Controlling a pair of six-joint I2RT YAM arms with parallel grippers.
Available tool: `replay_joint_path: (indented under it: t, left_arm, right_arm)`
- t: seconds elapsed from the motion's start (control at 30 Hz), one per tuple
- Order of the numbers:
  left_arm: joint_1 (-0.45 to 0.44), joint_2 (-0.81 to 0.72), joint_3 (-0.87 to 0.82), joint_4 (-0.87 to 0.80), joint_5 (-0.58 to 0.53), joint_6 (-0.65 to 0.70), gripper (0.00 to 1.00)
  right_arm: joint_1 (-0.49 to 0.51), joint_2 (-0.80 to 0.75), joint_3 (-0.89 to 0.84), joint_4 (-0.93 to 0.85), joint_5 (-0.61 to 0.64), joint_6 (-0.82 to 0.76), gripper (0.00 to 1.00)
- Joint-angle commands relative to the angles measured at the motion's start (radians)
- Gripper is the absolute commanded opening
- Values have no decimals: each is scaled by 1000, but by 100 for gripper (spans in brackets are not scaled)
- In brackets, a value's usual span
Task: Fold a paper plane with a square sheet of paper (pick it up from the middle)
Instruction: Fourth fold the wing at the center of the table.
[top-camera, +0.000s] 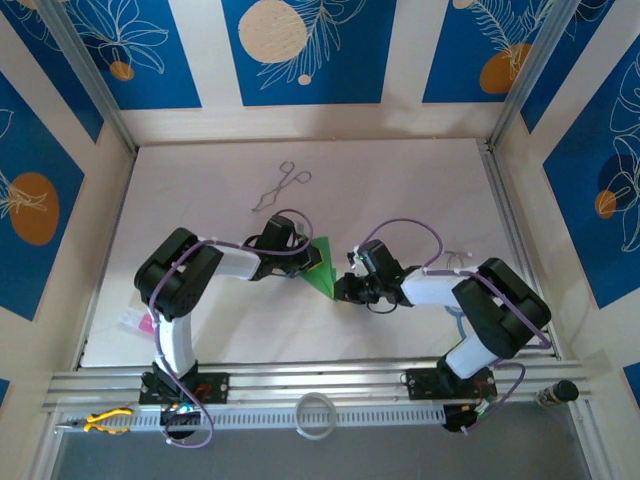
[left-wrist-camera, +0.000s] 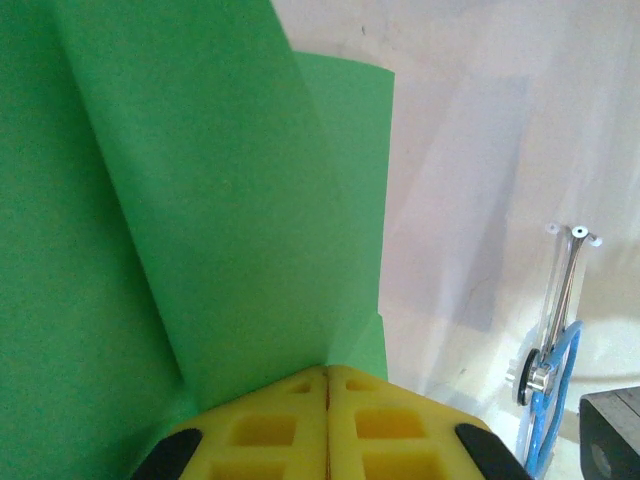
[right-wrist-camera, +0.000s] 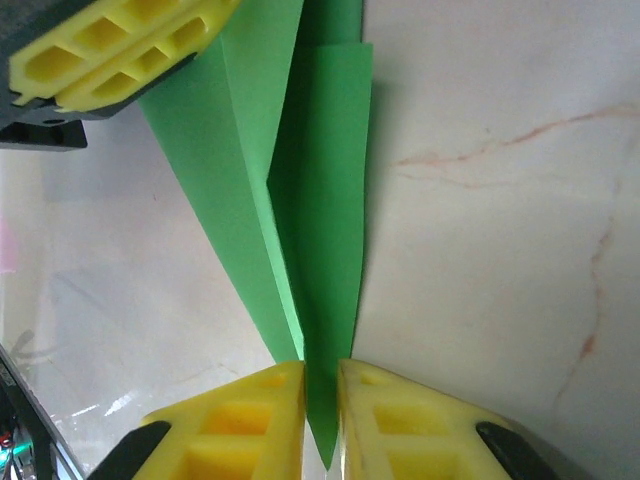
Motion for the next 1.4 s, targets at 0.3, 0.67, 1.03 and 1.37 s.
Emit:
replay_joint_path:
  t: [0.3,0.67,1.03,1.37]
  left_arm:
    - [-6,24,-9,-72,-12,7,9]
    - [-7,25,-14,-69,-15,3,9]
    - [-8,23,-19,-65,-15,4,9]
    - [-7,37,-16,-56,-10,0,9]
  right_arm:
    - [2,-21,-41,-85,-12,-12,11]
    - [-14,-35,-60,-58,-54,-1,9]
    - [-86,-158,12,-89,-129,13,16]
    - [-55,93,246,-158,-249,-12,5]
